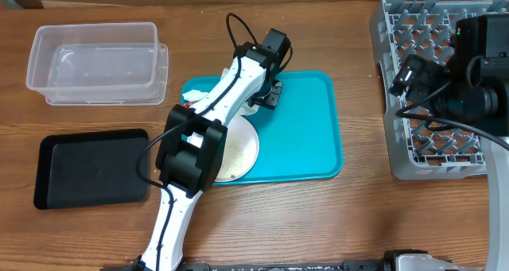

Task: Sort waste into correct bins and load items into the dishwasher
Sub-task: 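Grasp the white napkin with the left gripper and lift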

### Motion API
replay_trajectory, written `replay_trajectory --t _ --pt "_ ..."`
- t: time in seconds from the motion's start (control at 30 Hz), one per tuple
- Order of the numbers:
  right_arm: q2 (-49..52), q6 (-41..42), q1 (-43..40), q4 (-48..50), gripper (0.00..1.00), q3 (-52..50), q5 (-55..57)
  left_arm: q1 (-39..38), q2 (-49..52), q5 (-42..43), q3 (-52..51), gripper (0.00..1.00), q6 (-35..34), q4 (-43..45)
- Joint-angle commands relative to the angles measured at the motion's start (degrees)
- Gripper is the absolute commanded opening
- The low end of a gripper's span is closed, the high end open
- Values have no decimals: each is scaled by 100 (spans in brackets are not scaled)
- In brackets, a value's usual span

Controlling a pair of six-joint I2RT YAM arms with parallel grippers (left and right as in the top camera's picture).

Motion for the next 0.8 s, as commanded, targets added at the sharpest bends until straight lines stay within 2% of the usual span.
replay_trajectory --t 0.0,0.03,0.07,0.1,0.3,0.57,0.77 --pt "-37 24 -17 35 100 7 35 -52 225 199 74 42 -166 26" --pt "-37 24 -17 37 100 7 37 -55 240 201 76 31 -168 24" --pt "-37 24 -17 35 100 7 35 -57 240 201 76 14 -166 20" --pt "-37 24 -17 35 100 7 35 -61 236 201 81 4 -168 20" --pt "-37 24 -17 37 100 7 37 -79 87 203 627 4 -297 -466" --pt "-37 24 -17 35 100 7 37 -70 -343 188 2549 4 -295 -1670" --pt "-37 24 -17 35 100 7 35 59 -872 -173 3392 4 -299 -1851"
